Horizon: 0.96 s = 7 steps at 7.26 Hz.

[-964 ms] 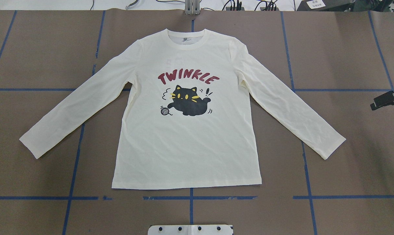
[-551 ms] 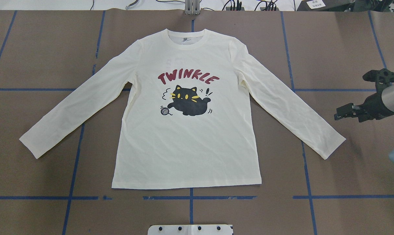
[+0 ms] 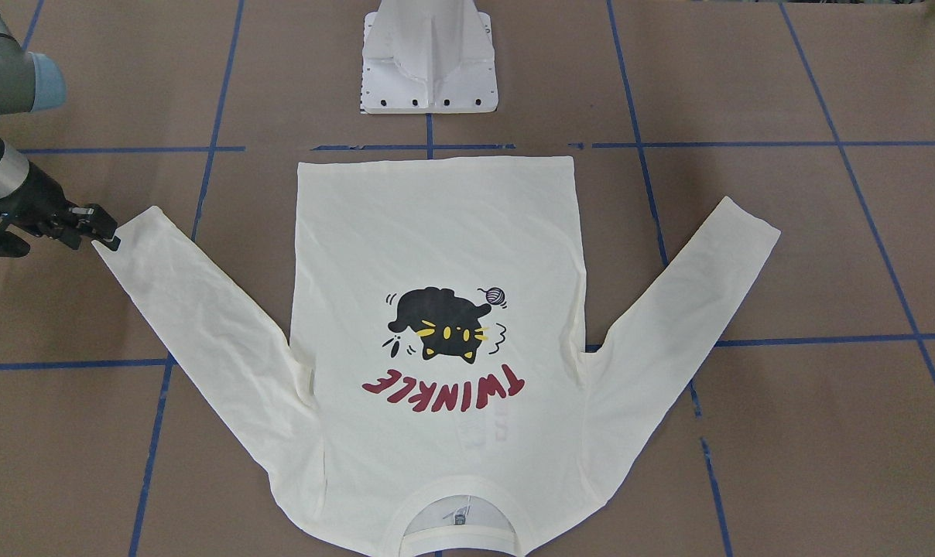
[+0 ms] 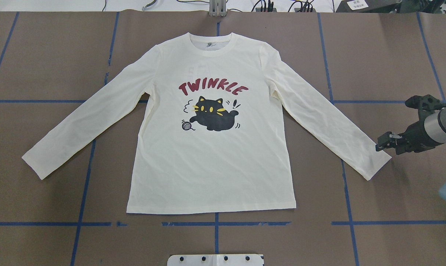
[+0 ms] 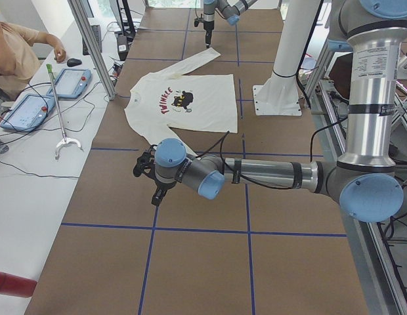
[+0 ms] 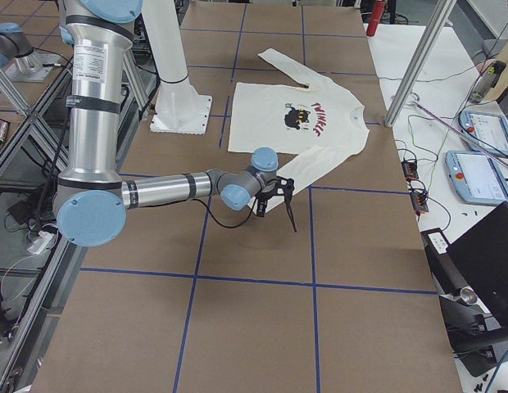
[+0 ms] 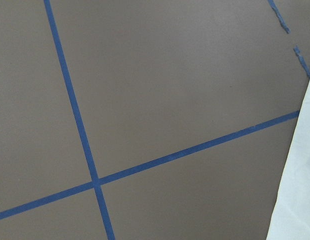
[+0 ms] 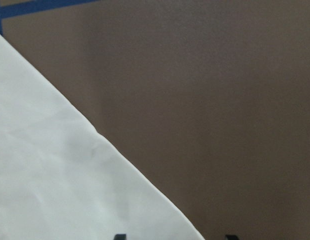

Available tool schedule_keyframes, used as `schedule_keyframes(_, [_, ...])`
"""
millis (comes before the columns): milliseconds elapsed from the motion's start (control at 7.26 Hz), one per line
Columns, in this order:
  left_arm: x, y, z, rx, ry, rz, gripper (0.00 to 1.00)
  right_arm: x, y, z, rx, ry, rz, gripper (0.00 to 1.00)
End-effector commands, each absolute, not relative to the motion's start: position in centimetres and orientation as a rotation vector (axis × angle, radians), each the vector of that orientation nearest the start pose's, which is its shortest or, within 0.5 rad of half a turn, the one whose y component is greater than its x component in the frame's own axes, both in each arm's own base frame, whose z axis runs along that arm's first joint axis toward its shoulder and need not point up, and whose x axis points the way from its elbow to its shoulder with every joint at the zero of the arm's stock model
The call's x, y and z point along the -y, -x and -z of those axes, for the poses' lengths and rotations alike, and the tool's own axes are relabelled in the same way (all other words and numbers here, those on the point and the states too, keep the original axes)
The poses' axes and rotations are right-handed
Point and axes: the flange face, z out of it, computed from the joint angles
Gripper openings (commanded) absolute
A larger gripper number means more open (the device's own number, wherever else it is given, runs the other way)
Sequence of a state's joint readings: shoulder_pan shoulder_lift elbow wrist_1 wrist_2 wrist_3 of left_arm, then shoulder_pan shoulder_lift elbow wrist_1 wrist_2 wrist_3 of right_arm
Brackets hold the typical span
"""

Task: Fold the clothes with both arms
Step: 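Move the right gripper in toward the sleeve nearest it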

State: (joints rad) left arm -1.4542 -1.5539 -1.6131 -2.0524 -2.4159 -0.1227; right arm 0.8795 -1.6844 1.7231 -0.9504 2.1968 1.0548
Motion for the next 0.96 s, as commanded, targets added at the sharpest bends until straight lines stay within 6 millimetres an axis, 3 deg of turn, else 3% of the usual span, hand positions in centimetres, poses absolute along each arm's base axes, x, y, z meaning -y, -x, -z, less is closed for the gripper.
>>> schedule_keyframes(0, [50.8, 0.0, -58.6, -0.877, -0.375, -0.209, 1.0, 40.6, 24.5, -57.9, 0.865, 0.075, -0.139, 0.63])
schedule_keyframes(276, [50.8, 0.0, -58.6, -0.878, -0.376, -0.209, 1.0, 40.4, 24.8, -59.1, 0.847, 0.089, -0.141, 0.63])
schedule_keyframes(413, [50.8, 0.0, -58.6, -0.878, -0.376, -0.209, 1.0, 40.4, 24.9, -59.2, 0.845, 0.092, -0.141, 0.52])
schedule_keyframes(551, [50.8, 0.0, -58.6, -0.878, -0.376, -0.209, 1.0, 40.3, 24.9, -59.6, 0.841, 0.099, -0.144, 0.18])
schedule_keyframes(689, [50.8, 0.0, -58.6, -0.877, -0.375, -0.209, 1.0, 40.2, 24.9, -59.6, 0.841, 0.1, -0.141, 0.0])
schedule_keyframes(827, [50.8, 0.0, -58.7, -0.876, -0.374, -0.208, 1.0, 40.3, 24.9, -59.3, 0.847, 0.098, -0.141, 0.0])
